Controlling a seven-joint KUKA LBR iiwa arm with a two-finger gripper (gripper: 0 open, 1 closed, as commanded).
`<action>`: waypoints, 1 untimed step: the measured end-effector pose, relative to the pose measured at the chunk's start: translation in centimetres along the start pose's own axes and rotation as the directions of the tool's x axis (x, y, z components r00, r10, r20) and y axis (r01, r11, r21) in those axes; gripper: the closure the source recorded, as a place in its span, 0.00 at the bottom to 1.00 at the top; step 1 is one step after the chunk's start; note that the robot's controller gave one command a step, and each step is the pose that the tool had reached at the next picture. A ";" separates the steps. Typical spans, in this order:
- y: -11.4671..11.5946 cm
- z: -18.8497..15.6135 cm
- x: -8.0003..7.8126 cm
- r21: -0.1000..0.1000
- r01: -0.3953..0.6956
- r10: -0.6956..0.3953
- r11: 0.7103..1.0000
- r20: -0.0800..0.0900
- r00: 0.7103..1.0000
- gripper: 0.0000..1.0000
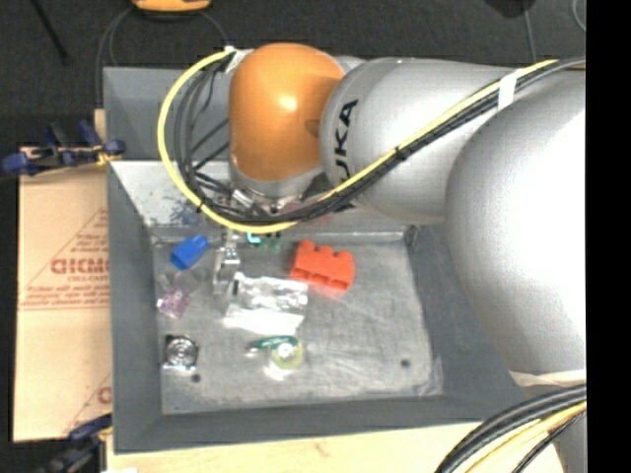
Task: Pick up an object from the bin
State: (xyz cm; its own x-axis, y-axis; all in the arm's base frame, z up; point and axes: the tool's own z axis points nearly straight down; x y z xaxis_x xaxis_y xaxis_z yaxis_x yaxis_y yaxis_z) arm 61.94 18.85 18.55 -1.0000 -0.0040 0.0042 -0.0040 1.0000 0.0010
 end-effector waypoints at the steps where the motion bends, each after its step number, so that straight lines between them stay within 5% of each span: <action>1: 3.5 8.6 0.8 -0.007 0.039 -0.039 0.999 0.026 0.999 0.00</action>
Offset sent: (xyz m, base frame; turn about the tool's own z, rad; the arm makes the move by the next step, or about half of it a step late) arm -0.0167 0.0373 -0.1088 -0.0396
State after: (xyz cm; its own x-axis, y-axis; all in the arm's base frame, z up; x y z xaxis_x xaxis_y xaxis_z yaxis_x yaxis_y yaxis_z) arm 61.10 22.39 9.94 -0.9988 -0.0432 -0.0220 -0.0434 0.9990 0.0080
